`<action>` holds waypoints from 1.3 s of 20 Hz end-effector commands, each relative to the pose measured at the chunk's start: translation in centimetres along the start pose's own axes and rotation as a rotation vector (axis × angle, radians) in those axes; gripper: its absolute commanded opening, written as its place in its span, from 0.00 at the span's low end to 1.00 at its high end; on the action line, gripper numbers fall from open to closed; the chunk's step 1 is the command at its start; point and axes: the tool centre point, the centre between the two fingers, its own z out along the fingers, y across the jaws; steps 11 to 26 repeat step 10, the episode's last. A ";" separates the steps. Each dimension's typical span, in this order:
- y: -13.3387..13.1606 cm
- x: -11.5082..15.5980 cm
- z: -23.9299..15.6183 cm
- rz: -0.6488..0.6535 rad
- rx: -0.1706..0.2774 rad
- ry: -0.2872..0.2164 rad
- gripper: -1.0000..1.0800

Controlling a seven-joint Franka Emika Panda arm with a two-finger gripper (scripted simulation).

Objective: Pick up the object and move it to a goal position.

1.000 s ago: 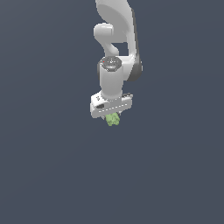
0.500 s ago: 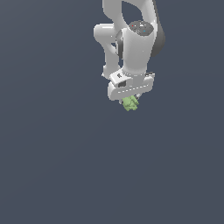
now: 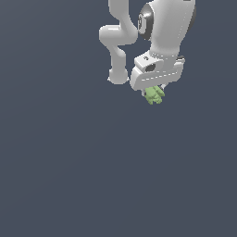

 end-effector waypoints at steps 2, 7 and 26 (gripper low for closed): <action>-1.2 0.1 -1.3 0.001 0.001 -0.001 0.00; -1.8 0.3 -1.8 0.001 0.001 -0.001 0.00; -1.6 0.3 -1.7 0.001 0.001 -0.001 0.00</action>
